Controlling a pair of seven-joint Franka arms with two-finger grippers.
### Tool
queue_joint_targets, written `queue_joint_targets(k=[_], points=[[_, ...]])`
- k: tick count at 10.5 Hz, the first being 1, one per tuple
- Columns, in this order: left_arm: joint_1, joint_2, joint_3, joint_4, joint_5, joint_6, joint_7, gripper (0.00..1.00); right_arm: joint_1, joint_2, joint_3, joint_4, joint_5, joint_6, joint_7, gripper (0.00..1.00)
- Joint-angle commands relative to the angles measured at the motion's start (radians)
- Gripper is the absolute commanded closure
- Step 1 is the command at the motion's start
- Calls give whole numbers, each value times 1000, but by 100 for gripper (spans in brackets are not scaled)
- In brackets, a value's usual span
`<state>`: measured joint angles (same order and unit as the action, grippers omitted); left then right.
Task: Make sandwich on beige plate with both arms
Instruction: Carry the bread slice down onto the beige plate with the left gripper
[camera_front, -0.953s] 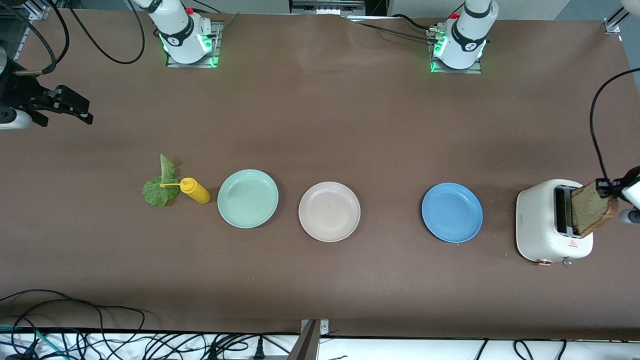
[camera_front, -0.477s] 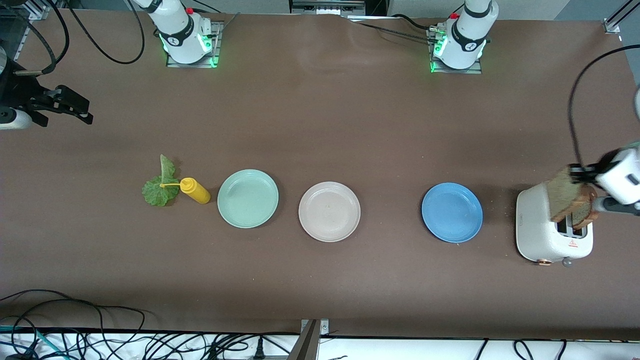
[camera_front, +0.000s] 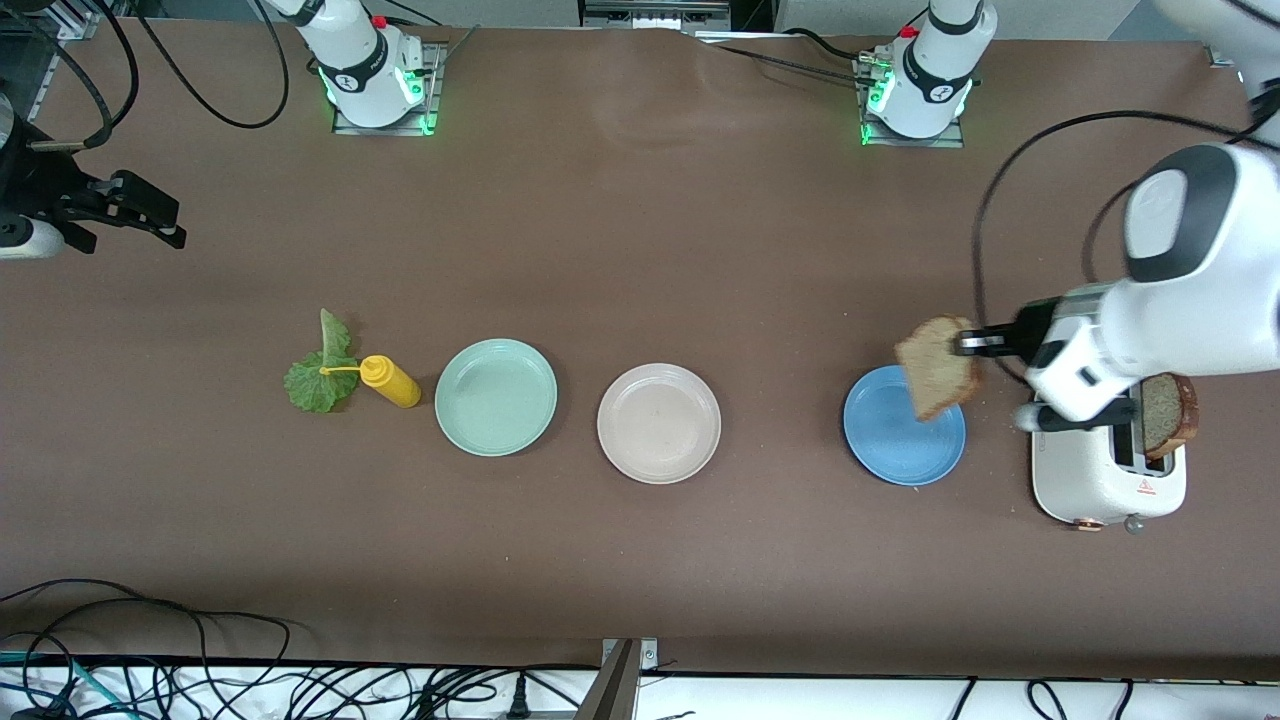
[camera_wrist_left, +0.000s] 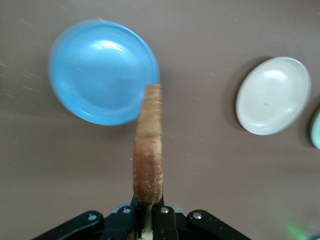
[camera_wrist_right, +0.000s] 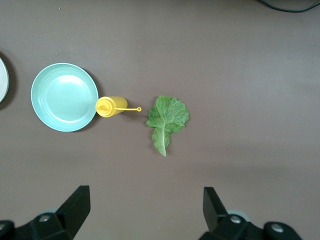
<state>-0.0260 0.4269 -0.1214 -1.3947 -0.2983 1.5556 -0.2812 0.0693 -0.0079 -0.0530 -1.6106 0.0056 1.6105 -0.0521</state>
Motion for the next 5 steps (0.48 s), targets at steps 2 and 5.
queue_joint_targets(k=[2, 5], points=[[-113, 49, 5, 14, -209, 91, -162, 100, 0, -15, 2, -9, -7, 8, 9, 0], [-227, 117, 3, 14, -262, 277, -255, 100, 0, -15, 2, -9, -6, 8, 9, 0]])
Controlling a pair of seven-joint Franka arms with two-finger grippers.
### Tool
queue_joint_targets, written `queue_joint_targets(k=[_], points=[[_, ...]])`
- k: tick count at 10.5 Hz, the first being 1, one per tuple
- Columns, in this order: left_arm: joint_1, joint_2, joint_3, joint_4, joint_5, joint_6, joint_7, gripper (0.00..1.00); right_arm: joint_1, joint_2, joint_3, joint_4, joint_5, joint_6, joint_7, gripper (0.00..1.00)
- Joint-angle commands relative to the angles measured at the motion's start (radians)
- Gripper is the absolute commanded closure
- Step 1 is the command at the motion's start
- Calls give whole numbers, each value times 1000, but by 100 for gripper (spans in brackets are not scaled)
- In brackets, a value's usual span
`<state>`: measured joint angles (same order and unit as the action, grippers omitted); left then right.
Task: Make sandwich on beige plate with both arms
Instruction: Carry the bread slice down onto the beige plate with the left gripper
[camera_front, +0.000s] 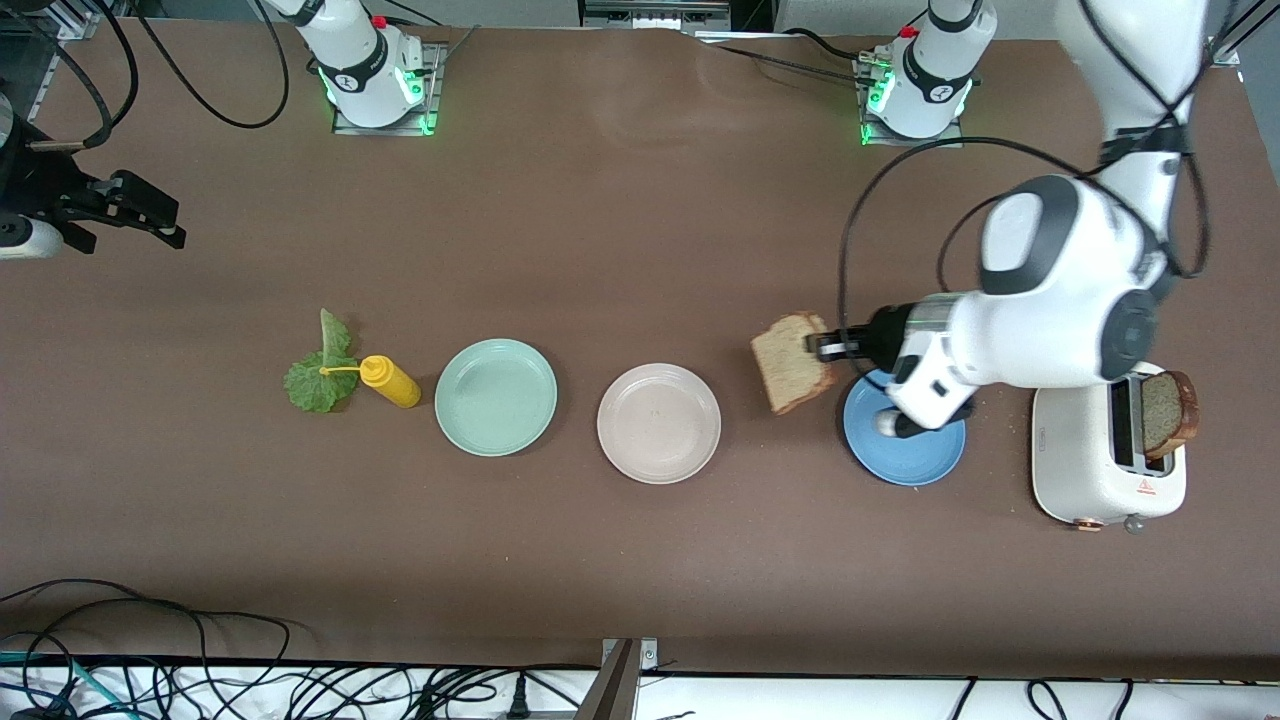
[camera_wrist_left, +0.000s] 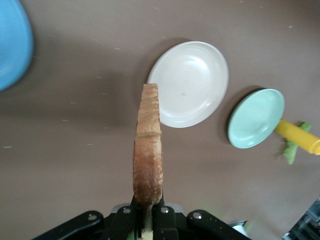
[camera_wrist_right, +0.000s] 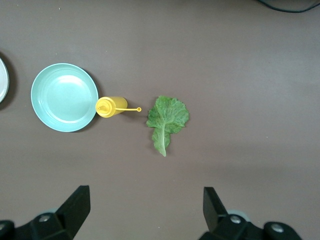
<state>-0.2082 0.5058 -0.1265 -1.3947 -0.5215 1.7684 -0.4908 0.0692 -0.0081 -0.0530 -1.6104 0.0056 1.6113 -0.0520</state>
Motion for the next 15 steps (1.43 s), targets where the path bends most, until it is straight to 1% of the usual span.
queue_joint_targets(k=[1, 3, 6, 7, 11, 12, 15], points=[[-74, 65, 8, 16, -55, 136, -77, 100, 0, -15, 2, -10, -6, 7, 9, 0], [-137, 100, 10, 16, -83, 273, -133, 100, 0, -15, 2, -10, -6, 6, 9, 0], [-223, 167, 10, 16, -81, 489, -227, 100, 0, -15, 2, -10, -6, 6, 9, 0], [-229, 174, 10, 16, -81, 509, -238, 100, 0, -15, 2, -10, -6, 4, 9, 0], [-253, 220, 16, 16, -68, 523, -238, 100, 0, -15, 2, -10, -6, 2, 9, 0], [-257, 229, 16, 14, -66, 555, -235, 100, 0, -15, 2, -10, -6, 2, 9, 0], [-257, 238, 16, 11, -65, 559, -218, 100, 0, -15, 2, -10, -6, 4, 9, 0]])
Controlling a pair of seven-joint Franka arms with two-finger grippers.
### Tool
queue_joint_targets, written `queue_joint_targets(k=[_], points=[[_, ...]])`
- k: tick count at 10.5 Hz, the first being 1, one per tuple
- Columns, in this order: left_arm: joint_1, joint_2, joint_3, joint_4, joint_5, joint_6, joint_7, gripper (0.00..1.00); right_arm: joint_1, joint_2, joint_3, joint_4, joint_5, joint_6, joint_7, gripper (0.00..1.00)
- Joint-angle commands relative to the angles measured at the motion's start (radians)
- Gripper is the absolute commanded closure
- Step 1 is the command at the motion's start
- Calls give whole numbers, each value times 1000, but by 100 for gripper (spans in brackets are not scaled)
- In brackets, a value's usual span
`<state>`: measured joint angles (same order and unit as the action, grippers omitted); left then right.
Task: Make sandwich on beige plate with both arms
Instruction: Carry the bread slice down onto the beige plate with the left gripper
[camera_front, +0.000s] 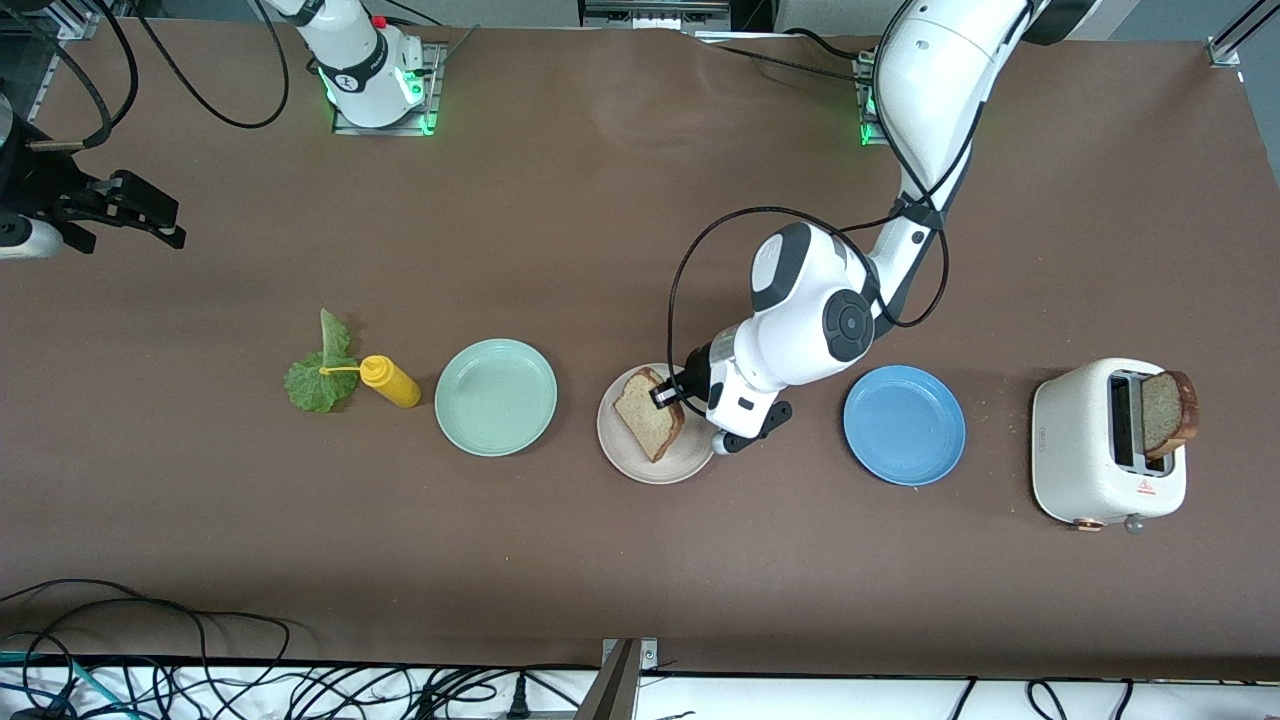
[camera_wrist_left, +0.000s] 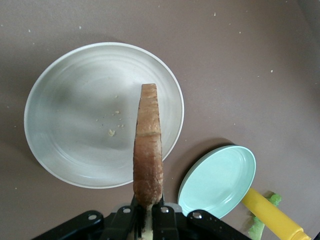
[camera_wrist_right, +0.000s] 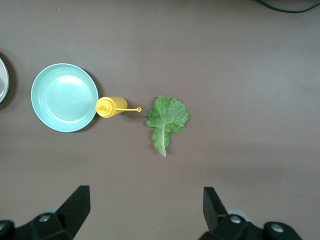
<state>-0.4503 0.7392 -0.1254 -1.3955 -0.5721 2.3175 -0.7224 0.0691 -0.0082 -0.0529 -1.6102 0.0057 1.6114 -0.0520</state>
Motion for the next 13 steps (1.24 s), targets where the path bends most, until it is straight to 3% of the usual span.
queue_joint_targets(k=[1, 10, 13], points=[[-8, 5, 15, 10, -2, 10, 15, 100, 0, -15, 2, -11, -6, -1, 9, 0], [-19, 19, 21, 1, 6, 8, 5, 97, -3, -7, 1, -8, -4, 9, 9, 0], [-8, 11, 23, 1, 9, -7, 7, 51, -2, -7, 2, -8, -4, 10, 9, 0]])
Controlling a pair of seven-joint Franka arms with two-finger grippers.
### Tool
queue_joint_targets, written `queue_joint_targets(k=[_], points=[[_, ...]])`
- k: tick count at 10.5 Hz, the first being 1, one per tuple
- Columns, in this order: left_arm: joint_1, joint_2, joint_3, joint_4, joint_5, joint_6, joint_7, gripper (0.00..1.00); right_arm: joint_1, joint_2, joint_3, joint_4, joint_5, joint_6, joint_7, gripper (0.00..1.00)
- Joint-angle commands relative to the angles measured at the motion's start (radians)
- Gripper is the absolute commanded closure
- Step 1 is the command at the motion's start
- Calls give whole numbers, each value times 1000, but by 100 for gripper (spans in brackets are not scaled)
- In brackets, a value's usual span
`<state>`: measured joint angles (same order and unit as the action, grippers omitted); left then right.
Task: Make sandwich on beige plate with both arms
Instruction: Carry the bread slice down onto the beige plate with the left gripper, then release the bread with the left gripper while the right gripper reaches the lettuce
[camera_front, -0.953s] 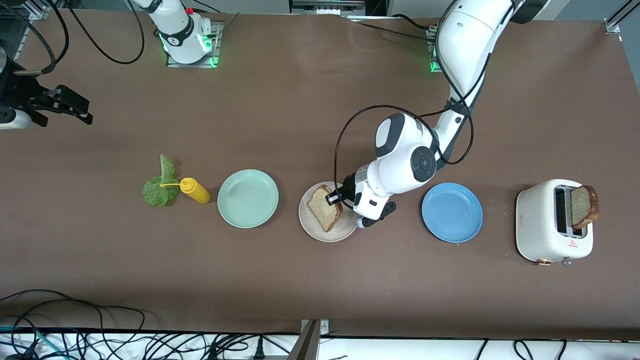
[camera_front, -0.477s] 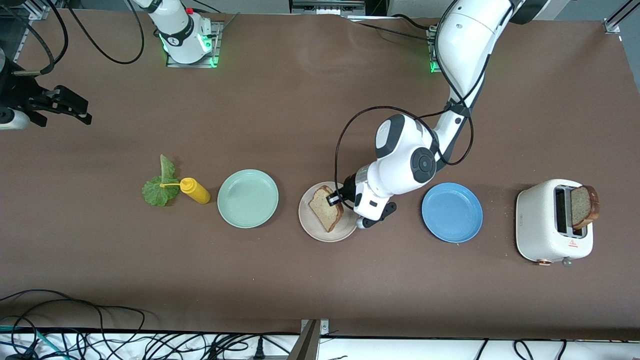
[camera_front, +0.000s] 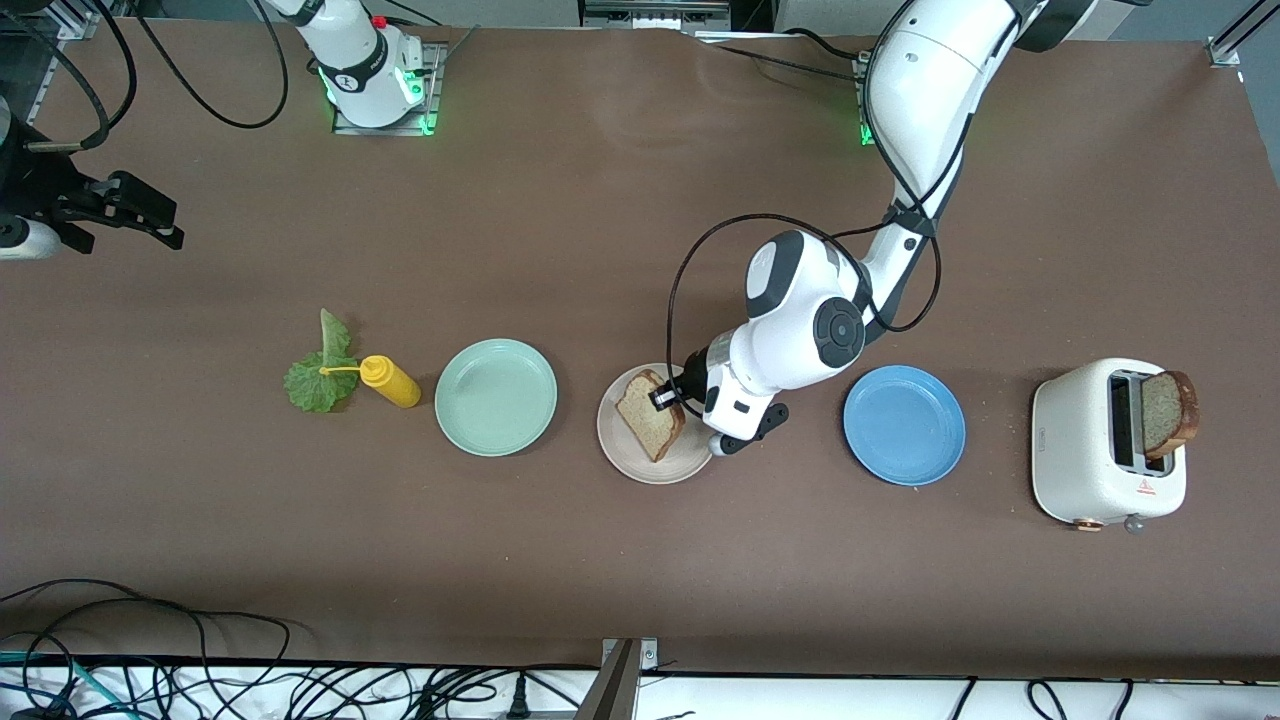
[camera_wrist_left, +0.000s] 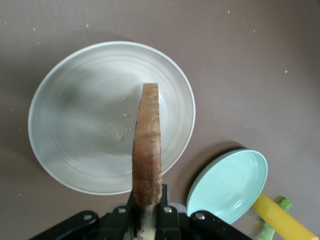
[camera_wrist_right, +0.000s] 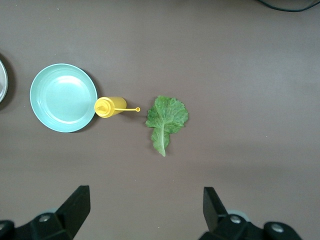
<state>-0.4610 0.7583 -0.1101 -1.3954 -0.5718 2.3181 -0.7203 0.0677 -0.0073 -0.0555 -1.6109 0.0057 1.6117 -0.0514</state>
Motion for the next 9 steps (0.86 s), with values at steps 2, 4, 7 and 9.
queue_joint_targets(k=[2, 4, 7, 9], points=[[2, -19, 20, 3, 190, -77, 7, 11, 0, -8, 3, -7, -4, 8, 8, 0], [5, -27, 17, 4, 280, -108, 7, 0, 0, -8, 5, -7, -4, 10, 8, 0], [5, -34, 20, 15, 328, -232, 73, 0, 0, -8, 5, -7, -4, 7, 8, 0], [24, -46, 20, 16, 342, -261, 78, 0, 0, -7, 5, -7, -4, 11, 8, 0]])
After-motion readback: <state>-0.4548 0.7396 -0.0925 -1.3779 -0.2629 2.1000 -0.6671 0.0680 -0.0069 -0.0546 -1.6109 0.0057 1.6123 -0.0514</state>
